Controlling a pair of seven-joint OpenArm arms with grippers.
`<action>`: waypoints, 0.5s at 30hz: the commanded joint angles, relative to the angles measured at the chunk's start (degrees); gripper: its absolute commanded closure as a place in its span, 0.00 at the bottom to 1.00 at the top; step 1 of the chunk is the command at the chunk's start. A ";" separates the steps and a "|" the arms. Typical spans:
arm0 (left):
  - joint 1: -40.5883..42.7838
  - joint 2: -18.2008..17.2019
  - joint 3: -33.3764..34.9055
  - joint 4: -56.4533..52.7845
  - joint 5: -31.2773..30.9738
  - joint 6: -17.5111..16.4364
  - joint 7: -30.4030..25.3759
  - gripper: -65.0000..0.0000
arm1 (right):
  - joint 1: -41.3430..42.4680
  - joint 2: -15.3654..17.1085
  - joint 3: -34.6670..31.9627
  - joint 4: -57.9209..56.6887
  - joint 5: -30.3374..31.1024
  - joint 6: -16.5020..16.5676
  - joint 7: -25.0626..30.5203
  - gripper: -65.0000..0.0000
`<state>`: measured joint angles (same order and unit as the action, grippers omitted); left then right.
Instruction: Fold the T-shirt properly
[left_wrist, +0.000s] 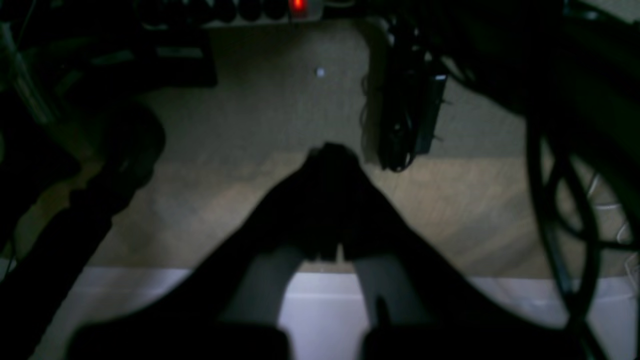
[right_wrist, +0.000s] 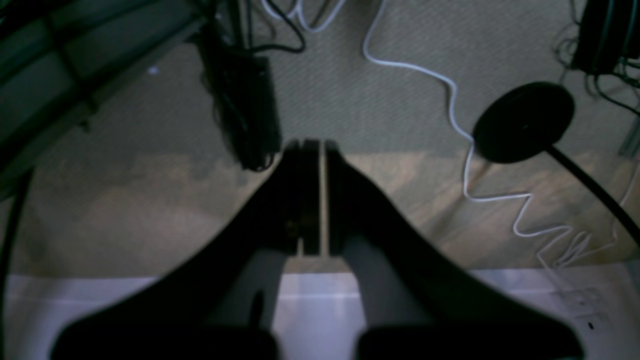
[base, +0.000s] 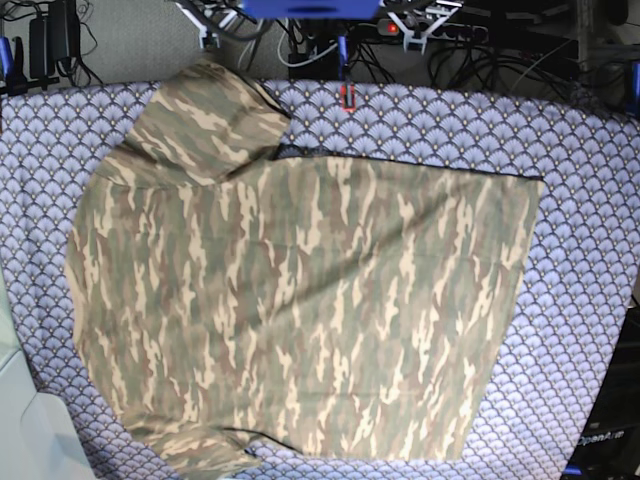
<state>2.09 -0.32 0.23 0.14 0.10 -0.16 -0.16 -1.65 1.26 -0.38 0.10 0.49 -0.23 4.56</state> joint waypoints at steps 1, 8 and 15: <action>0.42 -0.17 0.17 -0.01 -0.14 0.12 0.21 1.00 | -0.86 -0.07 0.07 -0.10 0.26 0.36 -0.29 1.00; 4.29 -0.17 0.17 0.34 -0.05 -0.06 -1.81 1.00 | -4.55 0.63 0.07 0.03 0.26 0.45 1.73 1.00; 8.86 -0.17 0.25 -0.01 -0.05 -0.06 -7.53 1.00 | -9.82 2.22 -0.36 0.03 -0.01 0.54 8.41 1.00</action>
<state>10.28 -0.30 0.45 0.32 0.12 -0.23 -7.66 -10.85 2.94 -0.71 0.19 0.47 0.03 12.80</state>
